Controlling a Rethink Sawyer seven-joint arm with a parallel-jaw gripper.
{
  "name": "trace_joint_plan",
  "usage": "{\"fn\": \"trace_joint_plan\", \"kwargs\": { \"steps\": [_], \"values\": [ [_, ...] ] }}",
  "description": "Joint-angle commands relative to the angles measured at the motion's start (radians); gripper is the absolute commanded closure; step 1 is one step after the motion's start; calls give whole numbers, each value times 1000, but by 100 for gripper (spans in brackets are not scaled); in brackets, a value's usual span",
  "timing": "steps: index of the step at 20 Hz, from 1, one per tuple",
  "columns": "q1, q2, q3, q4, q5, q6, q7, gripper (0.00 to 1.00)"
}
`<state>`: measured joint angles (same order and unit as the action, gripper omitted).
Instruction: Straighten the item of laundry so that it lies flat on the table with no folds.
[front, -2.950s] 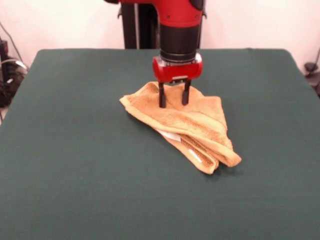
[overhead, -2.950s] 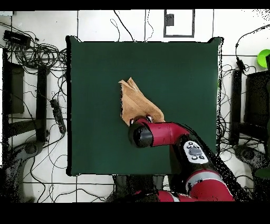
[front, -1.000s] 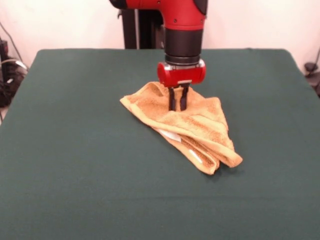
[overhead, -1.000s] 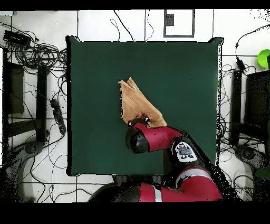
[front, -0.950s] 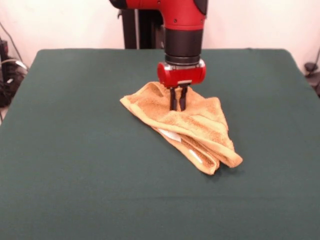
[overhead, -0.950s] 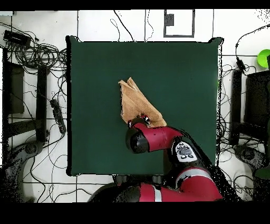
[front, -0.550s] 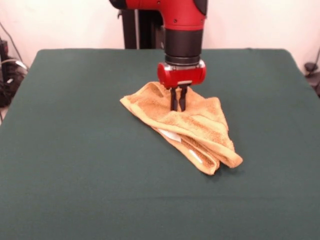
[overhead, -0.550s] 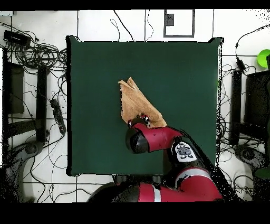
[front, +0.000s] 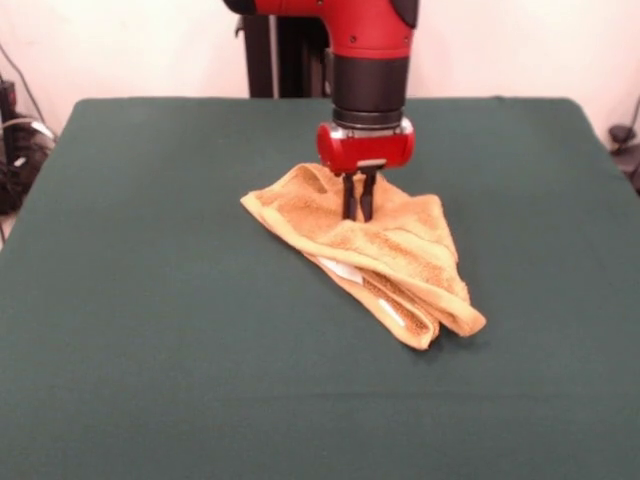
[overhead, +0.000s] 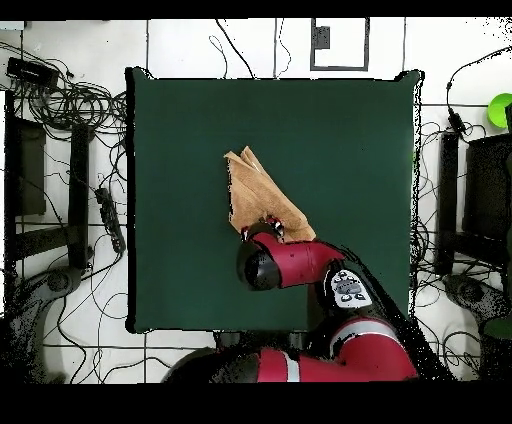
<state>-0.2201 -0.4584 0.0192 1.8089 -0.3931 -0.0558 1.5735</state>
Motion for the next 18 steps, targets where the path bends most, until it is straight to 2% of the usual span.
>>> {"fn": "trace_joint_plan", "kwargs": {
  "steps": [1, 10, 18],
  "values": [
    [84, -48, 69, 105, 118, 134, 228, 100],
    [147, -73, 32, 188, 204, 62, 275, 100],
    [212, -74, 5, 219, 285, 13, 299, 100]
  ]
}}
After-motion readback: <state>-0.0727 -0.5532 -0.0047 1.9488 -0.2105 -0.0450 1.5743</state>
